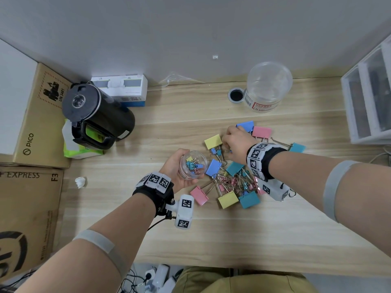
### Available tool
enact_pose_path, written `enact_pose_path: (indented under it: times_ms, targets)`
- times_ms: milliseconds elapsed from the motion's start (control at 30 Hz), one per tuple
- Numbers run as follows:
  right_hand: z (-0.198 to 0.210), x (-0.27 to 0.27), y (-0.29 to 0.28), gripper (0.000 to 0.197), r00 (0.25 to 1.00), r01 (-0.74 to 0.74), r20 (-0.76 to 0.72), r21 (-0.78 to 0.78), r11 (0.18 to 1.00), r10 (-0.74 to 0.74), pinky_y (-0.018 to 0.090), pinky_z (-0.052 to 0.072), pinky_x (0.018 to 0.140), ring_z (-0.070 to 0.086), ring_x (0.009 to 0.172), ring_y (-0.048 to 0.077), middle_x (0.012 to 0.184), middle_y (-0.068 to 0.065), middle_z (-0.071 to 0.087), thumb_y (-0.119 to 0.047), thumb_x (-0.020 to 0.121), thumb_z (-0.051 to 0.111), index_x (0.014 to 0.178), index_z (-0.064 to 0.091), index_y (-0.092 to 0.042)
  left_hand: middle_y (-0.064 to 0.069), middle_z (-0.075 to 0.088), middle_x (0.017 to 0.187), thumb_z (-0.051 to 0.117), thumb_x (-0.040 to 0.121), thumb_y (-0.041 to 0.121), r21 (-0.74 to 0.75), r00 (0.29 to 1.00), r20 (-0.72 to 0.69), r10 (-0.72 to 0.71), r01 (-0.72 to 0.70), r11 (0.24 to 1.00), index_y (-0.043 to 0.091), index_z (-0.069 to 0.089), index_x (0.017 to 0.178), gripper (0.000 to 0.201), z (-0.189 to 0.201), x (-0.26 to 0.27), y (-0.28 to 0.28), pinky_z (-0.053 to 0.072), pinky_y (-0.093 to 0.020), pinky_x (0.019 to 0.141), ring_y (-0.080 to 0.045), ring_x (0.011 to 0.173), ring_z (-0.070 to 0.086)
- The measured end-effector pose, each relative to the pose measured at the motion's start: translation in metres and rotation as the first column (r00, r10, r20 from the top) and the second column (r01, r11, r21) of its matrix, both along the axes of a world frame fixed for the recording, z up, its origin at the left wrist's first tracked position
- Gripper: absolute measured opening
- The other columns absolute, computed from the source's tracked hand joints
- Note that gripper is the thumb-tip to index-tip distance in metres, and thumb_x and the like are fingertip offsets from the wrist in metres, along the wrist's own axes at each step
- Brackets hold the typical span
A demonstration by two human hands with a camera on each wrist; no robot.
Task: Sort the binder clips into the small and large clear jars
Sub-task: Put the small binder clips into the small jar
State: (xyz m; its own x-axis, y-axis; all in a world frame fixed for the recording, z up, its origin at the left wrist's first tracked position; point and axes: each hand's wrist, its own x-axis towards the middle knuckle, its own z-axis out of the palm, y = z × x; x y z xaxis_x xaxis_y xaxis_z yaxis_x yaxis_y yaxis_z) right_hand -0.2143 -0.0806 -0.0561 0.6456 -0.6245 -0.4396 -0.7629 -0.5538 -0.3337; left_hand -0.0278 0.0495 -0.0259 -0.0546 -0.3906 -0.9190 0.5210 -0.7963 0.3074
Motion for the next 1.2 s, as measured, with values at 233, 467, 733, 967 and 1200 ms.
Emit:
enact_pose_path:
  times_ms: [233,467,733,967,1200]
  targets:
    - [-0.001,0.002,0.001,0.013,1.0,-0.004,-0.013,-0.002,1.0,0.004,0.04,0.047,0.089,0.04,0.105,0.025,0.106,0.003,0.046,-0.013,0.081,0.067,0.093,0.067,-0.015,-0.016,0.071,0.093,0.047,0.095,0.042,-0.009,1.0,0.012,-0.005,0.006,1.0,0.003,0.071,0.106,0.047,-0.001,-0.002,0.0,0.051,-0.026,0.047,-0.029,0.069,0.068]
    - [-0.003,0.003,0.004,0.013,0.998,0.063,0.021,0.015,0.998,-0.063,0.037,0.046,0.089,0.043,0.107,0.025,0.107,0.005,0.048,-0.014,0.08,0.07,0.092,0.069,-0.015,-0.016,0.071,0.093,0.047,0.095,0.042,-0.019,1.0,-0.008,-0.004,0.004,1.0,0.002,0.071,0.109,0.049,-0.002,-0.003,0.0,0.052,-0.026,0.047,-0.028,0.068,0.068]
    - [0.037,0.01,-0.001,0.02,0.861,0.294,0.309,0.347,0.891,-0.404,0.031,0.056,0.075,0.065,0.081,0.018,0.085,-0.003,0.067,-0.005,0.069,0.075,0.08,0.07,-0.02,-0.017,0.072,0.105,0.052,0.09,0.041,0.002,0.999,-0.001,0.034,-0.034,0.999,0.001,0.068,0.122,0.053,-0.002,-0.004,-0.004,0.056,-0.027,0.051,-0.03,0.074,0.069]
    - [0.075,0.031,0.023,0.014,0.845,0.141,0.395,0.489,0.861,-0.362,0.026,0.057,0.076,0.07,0.083,0.016,0.084,0.001,0.075,-0.012,0.071,0.08,0.078,0.076,-0.023,-0.017,0.071,0.107,0.055,0.092,0.04,-0.066,0.996,-0.016,0.089,-0.09,0.994,0.004,0.067,0.125,0.05,0.0,-0.013,-0.012,0.059,-0.029,0.052,-0.033,0.082,0.071]
    - [0.075,0.027,0.03,0.014,0.785,0.135,0.396,0.641,0.755,-0.476,0.017,0.057,0.074,0.071,0.082,0.007,0.09,-0.001,0.076,-0.007,0.082,0.073,0.088,0.077,-0.019,-0.016,0.07,0.112,0.056,0.092,0.043,-0.059,0.994,-0.047,0.104,-0.106,0.993,0.007,0.068,0.12,0.047,-0.002,-0.01,-0.006,0.058,-0.028,0.051,-0.031,0.084,0.073]
